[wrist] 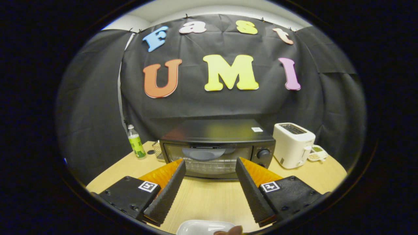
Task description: Open the toaster oven, put the food inside, and close the toaster oven door.
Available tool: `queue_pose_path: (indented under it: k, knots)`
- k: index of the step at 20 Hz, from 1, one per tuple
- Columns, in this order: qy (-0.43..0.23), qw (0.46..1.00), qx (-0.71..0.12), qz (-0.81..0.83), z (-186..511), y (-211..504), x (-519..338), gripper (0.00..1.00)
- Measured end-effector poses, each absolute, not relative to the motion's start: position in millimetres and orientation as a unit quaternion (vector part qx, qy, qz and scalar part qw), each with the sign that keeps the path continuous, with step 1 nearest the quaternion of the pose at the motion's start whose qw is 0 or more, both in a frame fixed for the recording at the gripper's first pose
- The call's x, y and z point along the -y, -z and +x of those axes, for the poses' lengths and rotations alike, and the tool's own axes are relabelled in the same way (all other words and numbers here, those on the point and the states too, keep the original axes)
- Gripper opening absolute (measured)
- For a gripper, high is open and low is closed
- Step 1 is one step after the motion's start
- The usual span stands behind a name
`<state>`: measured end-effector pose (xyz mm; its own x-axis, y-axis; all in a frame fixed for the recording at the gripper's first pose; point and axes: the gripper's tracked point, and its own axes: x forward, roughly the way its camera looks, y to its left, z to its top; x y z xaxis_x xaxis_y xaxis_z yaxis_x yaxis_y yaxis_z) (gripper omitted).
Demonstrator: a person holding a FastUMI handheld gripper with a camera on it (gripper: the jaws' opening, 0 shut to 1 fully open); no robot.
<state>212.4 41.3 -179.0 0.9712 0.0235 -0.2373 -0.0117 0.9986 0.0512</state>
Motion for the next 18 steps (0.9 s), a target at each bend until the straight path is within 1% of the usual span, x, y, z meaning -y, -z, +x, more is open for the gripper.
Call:
queue_pose_path:
  k: [6,10,12,15,18]
  knots:
    - [0.015,0.999,-0.041,0.015,142,81,-24,0.99]
    - [0.001,1.0,-0.019,0.015,93,22,-29,0.99]
    - [0.007,1.0,-0.003,0.016,69,-3,-23,0.99]
    - [0.017,0.999,0.003,0.029,31,-8,-17,0.99]
    - [0.026,0.998,-0.007,0.048,8,-5,-8,0.99]
